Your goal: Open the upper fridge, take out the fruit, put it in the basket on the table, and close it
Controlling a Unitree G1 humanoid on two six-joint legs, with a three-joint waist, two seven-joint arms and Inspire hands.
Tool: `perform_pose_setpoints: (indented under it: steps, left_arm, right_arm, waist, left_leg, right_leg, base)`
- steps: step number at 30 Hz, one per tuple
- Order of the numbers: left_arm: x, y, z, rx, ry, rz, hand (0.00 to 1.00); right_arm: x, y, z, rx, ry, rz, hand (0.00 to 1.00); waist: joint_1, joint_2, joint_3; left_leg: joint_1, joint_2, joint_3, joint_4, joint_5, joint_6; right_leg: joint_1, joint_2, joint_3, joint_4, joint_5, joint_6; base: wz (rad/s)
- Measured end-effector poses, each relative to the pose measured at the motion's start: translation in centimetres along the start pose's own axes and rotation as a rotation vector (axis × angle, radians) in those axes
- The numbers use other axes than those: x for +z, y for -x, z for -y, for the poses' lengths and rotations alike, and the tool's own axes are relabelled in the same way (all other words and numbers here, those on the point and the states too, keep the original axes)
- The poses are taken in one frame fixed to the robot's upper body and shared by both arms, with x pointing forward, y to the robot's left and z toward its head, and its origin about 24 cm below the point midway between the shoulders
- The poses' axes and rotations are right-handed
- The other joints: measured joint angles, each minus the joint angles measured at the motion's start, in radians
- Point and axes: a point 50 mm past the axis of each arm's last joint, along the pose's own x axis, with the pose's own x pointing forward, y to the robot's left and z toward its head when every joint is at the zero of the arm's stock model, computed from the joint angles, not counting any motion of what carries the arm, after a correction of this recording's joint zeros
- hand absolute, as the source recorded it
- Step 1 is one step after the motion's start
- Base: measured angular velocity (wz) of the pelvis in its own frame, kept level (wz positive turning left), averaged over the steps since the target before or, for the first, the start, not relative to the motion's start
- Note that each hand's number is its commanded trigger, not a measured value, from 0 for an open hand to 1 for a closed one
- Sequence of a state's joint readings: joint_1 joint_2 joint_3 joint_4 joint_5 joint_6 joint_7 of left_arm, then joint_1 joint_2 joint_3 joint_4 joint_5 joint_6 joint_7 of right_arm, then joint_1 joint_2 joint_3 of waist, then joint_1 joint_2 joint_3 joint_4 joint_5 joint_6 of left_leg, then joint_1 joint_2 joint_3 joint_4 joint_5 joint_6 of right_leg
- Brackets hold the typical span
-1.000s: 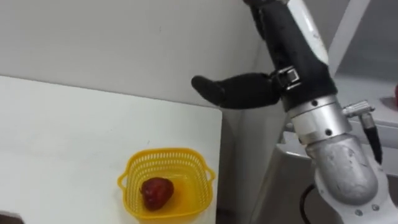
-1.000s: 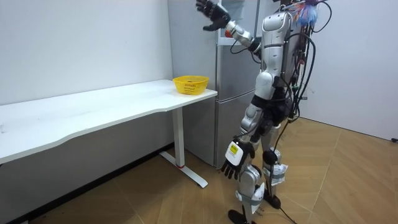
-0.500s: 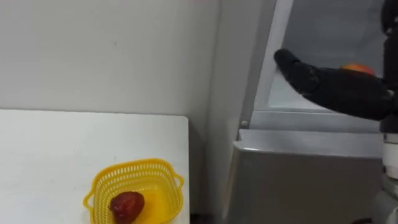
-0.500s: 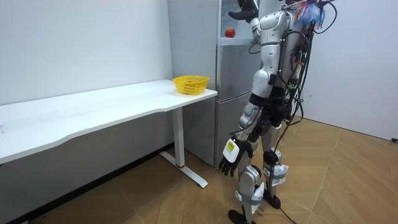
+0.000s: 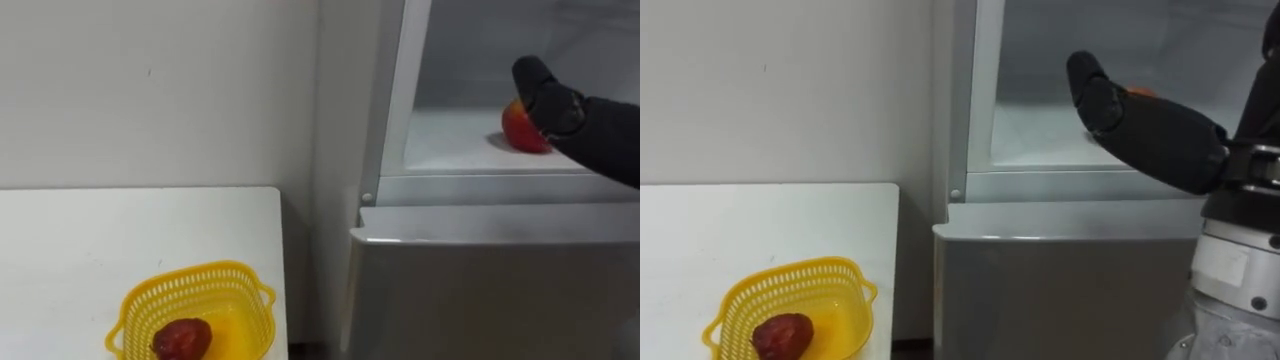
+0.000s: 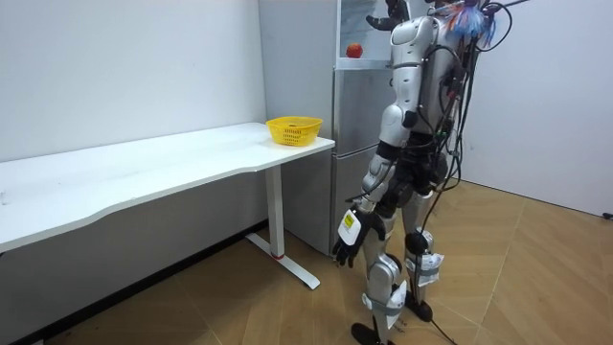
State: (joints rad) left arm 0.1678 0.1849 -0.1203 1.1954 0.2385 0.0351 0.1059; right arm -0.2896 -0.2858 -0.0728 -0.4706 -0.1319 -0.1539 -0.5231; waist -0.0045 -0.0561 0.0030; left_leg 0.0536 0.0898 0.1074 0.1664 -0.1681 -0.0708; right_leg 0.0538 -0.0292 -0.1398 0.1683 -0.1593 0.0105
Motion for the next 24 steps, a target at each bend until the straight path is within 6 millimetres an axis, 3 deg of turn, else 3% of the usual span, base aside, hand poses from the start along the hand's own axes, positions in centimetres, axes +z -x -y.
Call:
perform_pose_setpoints:
  steps: [5,10,17,21,24]
  left_arm:
    - [-0.1,0.0,0.0,-0.004,-0.003,-0.002,0.0]
    - [-0.5,0.0,-0.2,-0.017,0.026,-0.014,0.0]
    - [-0.9,0.1,-0.1,-0.03,0.025,-0.028,0.0]
    - [-1.3,0.2,-0.1,-0.042,0.023,-0.038,0.0]
    - [-1.6,0.3,0.0,-0.042,0.025,-0.031,0.0]
  right_arm:
    - [-1.3,0.0,0.3,0.017,0.017,-0.056,0.0]
    - [-3.3,-0.3,1.8,-0.037,0.083,-0.121,0.0]
    - [-5.0,-0.3,2.3,-0.034,0.107,-0.199,0.0]
    - [-5.5,-1.8,2.6,-0.044,0.084,-0.223,0.0]
    - [-5.2,-3.4,2.6,-0.041,0.101,-0.194,0.0]
  waist:
    - [0.001,-0.005,0.002]
    - [0.009,-0.026,0.0091]
    - [0.015,-0.034,0.0054]
    - [0.014,-0.039,0.0052]
    - [0.007,-0.044,0.0007]
  left_leg:
    - [-0.005,0.0,-0.001,0.0,0.0,0.0]
    - [-0.007,0.0,-0.003,0.001,0.0,0.0]
    - [-0.007,0.0,-0.004,0.001,0.0,0.0]
    - [-0.009,-0.001,-0.005,0.001,0.0,0.0]
    - [-0.009,-0.001,-0.01,0.001,0.0,0.0]
  right_leg:
    - [-0.002,0.0,-0.001,0.001,-0.001,0.001]
    - [-0.002,0.0,-0.003,0.0,-0.001,0.001]
    - [-0.001,0.0,-0.003,-0.001,-0.001,0.001]
    - [-0.003,0.0,-0.003,0.0,-0.005,0.002]
    - [-0.001,0.0,-0.008,0.001,-0.006,0.001]
  base:
    - [0.0]
    - [0.0]
    - [0.0]
    - [0.0]
    - [0.04]
